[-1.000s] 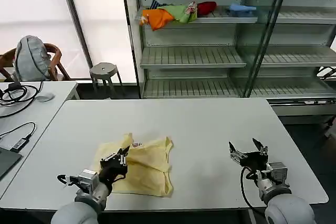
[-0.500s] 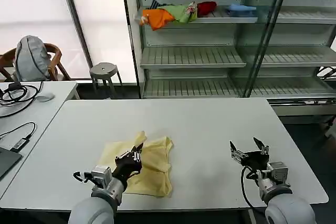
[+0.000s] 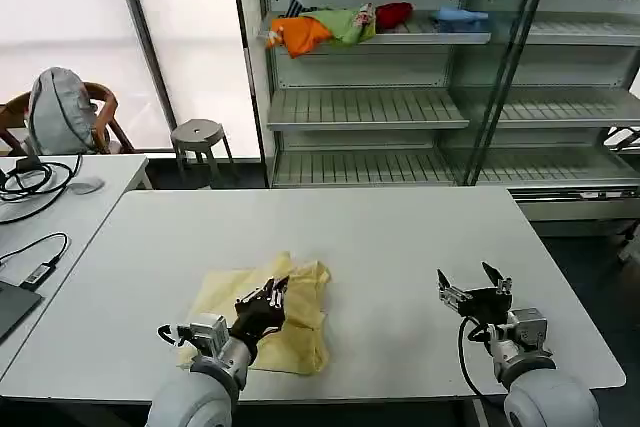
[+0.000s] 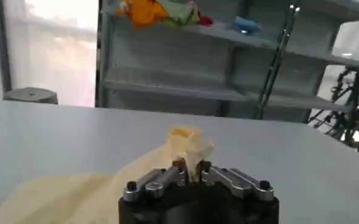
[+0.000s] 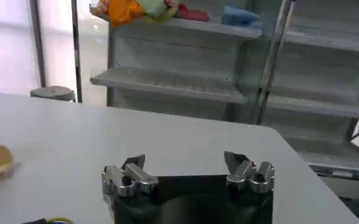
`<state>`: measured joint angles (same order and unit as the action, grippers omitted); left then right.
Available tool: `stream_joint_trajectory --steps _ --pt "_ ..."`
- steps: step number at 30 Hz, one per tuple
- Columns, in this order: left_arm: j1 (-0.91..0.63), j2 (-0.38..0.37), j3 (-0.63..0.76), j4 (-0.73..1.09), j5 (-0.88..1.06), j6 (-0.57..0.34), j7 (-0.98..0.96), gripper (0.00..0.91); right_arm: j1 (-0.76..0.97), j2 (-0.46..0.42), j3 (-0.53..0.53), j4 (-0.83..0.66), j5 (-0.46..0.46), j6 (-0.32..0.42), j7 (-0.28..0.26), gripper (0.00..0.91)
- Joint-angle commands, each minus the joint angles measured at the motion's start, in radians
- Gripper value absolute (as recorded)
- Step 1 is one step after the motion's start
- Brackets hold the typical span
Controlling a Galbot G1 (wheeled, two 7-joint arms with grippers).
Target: Fold and organize the clothes.
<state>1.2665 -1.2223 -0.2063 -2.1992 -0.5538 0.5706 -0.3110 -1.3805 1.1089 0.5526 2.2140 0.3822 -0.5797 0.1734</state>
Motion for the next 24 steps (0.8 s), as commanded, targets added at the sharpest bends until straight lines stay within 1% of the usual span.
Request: stream_joint_trajectory --steps 1,5,7,9,12,14,16,17,19,21,23,24 --pt "-0.014 -0.042 0.033 -0.013 -0.069 -0.053 0.031 0.907 0.0 0.004 -0.003 -0.004 -0.004 0.0 0.0 0.907" --pt "-0.035 -0.086 0.029 -0.014 -0.125 -0.102 0.055 0.907 0.001 0.012 -0.014 -0.003 -0.017 0.0 0.0 0.907" --pt "-0.032 -0.092 0.017 -0.021 -0.12 -0.127 0.067 0.907 0.003 0.011 -0.015 0.0 -0.018 0.0 -0.001 0.907" --pt "-0.028 -0.088 -0.023 -0.046 -0.125 -0.128 0.077 0.907 0.005 0.01 -0.014 -0.004 -0.017 0.0 -0.002 0.907" --pt "-0.019 -0.057 -0.129 -0.085 -0.124 -0.139 0.091 0.907 0.01 0.01 -0.015 -0.009 -0.017 0.001 -0.004 0.907" --pt "0.0 0.008 -0.203 -0.112 -0.116 -0.143 0.104 0.907 0.013 0.011 -0.016 -0.009 -0.015 0.001 -0.006 0.907" --pt "0.024 0.045 -0.273 -0.118 -0.111 -0.142 0.104 0.907 0.02 0.013 -0.015 -0.011 -0.016 0.001 -0.008 0.907" --pt "0.06 0.078 -0.326 -0.107 -0.038 -0.142 0.104 0.907 0.022 0.014 -0.015 -0.01 -0.016 0.001 -0.009 0.907" --pt "0.103 0.1 -0.383 -0.075 0.039 -0.141 0.103 0.907 0.026 0.014 -0.014 -0.006 -0.015 0.001 -0.012 0.907" --pt "0.162 0.114 -0.449 -0.035 0.086 -0.105 0.102 0.907 0.03 0.014 -0.016 -0.003 -0.015 0.001 -0.012 0.907" --pt "0.207 0.111 -0.46 -0.009 0.078 -0.067 0.085 0.907 0.033 0.015 -0.017 -0.003 -0.016 0.002 -0.013 0.907" --pt "0.224 0.103 -0.451 0.004 0.084 -0.074 0.077 0.907 0.034 0.015 -0.017 -0.004 -0.016 0.002 -0.014 0.907"
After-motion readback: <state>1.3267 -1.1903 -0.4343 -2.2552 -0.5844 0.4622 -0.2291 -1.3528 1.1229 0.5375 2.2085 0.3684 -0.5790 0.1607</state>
